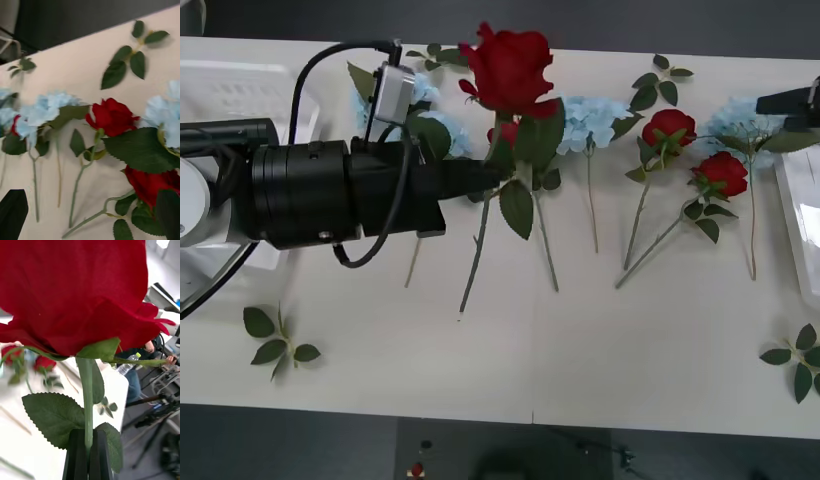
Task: Put the red flowers into the right box and the blue flowers into the left box
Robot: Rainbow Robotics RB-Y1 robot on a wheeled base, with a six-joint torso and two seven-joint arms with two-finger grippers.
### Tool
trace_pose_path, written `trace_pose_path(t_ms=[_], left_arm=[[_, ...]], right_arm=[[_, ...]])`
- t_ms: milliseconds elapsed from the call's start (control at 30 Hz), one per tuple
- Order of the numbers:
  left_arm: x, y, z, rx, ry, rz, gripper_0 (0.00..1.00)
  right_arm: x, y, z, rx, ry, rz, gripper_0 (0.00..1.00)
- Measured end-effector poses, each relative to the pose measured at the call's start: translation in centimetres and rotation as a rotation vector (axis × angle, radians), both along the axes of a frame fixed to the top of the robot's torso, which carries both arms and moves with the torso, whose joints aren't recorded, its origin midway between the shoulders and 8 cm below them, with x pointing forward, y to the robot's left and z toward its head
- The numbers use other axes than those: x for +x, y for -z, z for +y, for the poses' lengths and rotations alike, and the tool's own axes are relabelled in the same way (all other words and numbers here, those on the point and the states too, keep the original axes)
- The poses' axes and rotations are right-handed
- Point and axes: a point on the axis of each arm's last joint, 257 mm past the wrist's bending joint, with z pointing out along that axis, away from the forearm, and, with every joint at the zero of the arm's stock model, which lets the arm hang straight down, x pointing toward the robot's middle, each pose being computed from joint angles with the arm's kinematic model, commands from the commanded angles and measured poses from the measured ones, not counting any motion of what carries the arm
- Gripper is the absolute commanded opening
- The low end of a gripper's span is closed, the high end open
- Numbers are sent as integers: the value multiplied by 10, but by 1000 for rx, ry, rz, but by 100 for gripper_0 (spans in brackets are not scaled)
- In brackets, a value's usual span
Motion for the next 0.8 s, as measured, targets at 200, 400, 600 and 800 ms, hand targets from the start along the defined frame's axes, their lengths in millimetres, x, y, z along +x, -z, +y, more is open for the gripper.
trace_pose_path(t_ms=[200,400,600,800], left_arm=[[-4,-35,-14,-138,18,-23,0],[-6,-55,-30,-216,25,-158,0],[10,-51,-45,-313,8,-111,0],[8,-34,-68,-345,30,-137,0]], right_arm=[[-39,-12,6,19,-189,-184,100],[-95,-11,30,161,-307,-259,100],[-155,-9,54,211,-408,-286,100],[-190,-27,70,245,-451,-344,100]])
